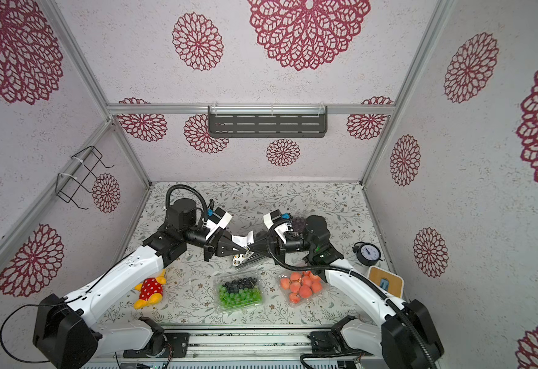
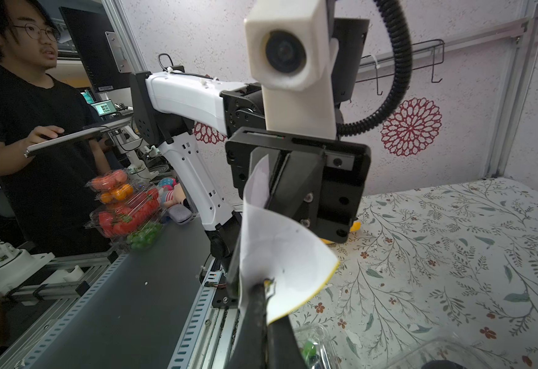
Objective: Label fruit boxes
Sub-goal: Adjust the label sticker.
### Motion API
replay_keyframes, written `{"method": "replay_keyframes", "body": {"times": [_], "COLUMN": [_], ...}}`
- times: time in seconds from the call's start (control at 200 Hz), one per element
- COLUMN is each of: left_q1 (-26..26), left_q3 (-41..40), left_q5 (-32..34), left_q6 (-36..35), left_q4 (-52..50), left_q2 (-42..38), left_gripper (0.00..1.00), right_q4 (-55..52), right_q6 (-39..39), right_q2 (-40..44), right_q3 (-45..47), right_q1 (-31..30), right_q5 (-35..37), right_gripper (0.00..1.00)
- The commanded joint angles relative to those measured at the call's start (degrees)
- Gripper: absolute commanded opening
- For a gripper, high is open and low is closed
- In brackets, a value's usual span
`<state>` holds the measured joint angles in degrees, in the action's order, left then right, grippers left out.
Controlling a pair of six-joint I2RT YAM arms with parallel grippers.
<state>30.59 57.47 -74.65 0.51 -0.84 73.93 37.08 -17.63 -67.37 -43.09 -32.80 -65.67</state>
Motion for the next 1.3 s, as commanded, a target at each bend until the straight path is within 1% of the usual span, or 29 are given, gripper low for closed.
{"method": "replay_keyframes", "body": {"times": [0.0,0.235,0.35,0.45,0.52,0.615,0.79,0.856,1.031,1.086,1.186,1.241,1.296], "left_q1": [0.7,0.7,0.7,0.8,0.8,0.9,1.3,1.3,1.4,1.3,1.4,1.3,1.3], "left_q3": [0.0,-1.8,-2.6,-4.3,-6.1,-8.3,-10.0,-10.0,-9.9,-10.3,-10.9,-11.1,-11.1], "left_q5": [2.0,5.1,6.5,10.5,13.8,18.1,22.4,22.8,22.0,22.6,23.0,23.2,23.1], "left_q6": [0.4,2.9,2.9,3.2,4.8,4.8,4.3,4.2,4.2,4.2,4.2,4.2,4.2], "left_q4": [1.6,4.8,5.1,6.2,9.2,11.3,12.2,12.6,13.5,13.7,13.7,13.9,13.8], "left_q2": [-1.2,-2.3,-3.1,-4.3,-5.4,-6.9,-7.2,-6.6,-5.1,-5.1,-5.5,-5.8,-5.9], "left_gripper": [0.07,0.22,0.3,0.4,0.42,0.44,0.44,0.38,0.28,0.28,0.34,0.34,0.31], "right_q4": [1.5,2.0,2.5,2.7,3.4,5.0,7.1,8.6,10.2,10.3,11.5,11.7,12.5], "right_q6": [-0.2,-0.7,-1.2,-1.4,-1.9,-3.3,-5.0,-6.2,-7.1,-7.1,-7.8,-8.0,-8.7], "right_q2": [0.2,-0.3,-0.5,-0.6,-0.8,-1.4,-2.2,-2.6,-2.6,-2.5,-2.0,-2.0,-2.2], "right_q3": [-1.5,-1.9,-1.9,-1.9,-1.8,-1.9,-2.0,-2.1,-1.6,-1.5,-1.1,-1.2,-1.1], "right_q1": [-0.4,-0.4,-0.3,-0.3,-0.3,-0.3,-0.3,-0.4,-0.3,-0.3,-0.3,-0.3,-0.3], "right_q5": [1.7,1.9,1.9,2.1,2.1,1.5,2.0,1.7,2.0,2.0,2.0,2.0,2.1], "right_gripper": [0.0,0.0,0.0,0.0,0.0,0.0,0.0,0.0,0.0,0.0,0.0,0.0,0.0]}}
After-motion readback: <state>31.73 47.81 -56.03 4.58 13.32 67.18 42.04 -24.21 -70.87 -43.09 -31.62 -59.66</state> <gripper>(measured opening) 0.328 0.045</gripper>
